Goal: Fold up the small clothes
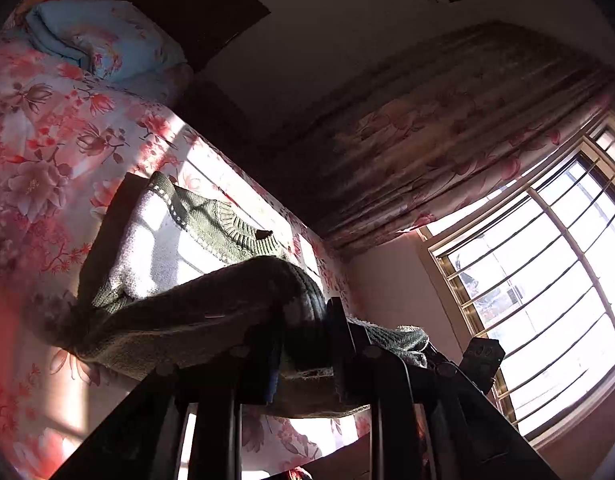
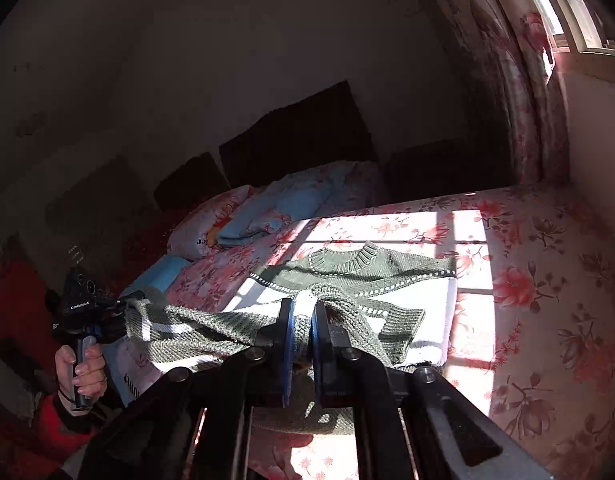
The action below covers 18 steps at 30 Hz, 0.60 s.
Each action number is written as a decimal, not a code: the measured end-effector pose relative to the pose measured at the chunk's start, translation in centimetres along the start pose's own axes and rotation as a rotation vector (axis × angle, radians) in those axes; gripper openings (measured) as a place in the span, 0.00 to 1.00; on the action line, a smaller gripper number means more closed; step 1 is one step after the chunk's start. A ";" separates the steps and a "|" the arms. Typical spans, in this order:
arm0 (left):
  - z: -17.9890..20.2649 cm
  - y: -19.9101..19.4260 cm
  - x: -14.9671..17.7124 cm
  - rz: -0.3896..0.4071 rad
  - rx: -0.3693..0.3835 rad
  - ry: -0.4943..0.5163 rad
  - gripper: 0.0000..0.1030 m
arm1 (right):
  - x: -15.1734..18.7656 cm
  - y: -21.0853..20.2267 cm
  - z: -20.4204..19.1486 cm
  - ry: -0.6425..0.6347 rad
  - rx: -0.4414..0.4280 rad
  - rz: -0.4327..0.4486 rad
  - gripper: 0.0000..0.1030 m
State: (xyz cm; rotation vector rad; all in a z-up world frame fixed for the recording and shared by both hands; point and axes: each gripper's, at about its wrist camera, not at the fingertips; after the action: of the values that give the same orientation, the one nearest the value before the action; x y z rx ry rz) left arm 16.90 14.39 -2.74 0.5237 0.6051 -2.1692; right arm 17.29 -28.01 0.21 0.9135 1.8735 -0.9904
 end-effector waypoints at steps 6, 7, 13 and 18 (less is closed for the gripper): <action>-6.3 4.6 -1.5 0.051 -0.282 -0.062 1.00 | 2.2 7.7 7.1 0.065 0.239 -0.158 0.33; -6.7 4.4 -1.5 0.057 -0.296 -0.041 1.00 | 2.9 7.4 7.4 0.058 0.229 -0.159 0.33; -6.5 5.8 -0.4 -0.038 -0.342 0.225 1.00 | 4.9 9.2 7.5 -0.091 0.182 -0.225 0.33; -5.1 9.7 0.3 -0.178 -0.369 0.428 1.00 | 5.1 12.3 7.4 -0.140 0.140 -0.302 0.33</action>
State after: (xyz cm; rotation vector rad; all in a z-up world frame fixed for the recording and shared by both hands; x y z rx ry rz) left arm 25.25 11.76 -9.32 0.7579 1.2983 -2.0447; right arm 28.12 -28.11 -10.55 0.6306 1.8741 -1.3462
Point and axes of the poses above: each gripper's, at about its wrist camera, not at the fingertips, and y roughly the way its jaws point, z to its right, x to its underside, and after that the axes turned 14 degrees about z, right-handed
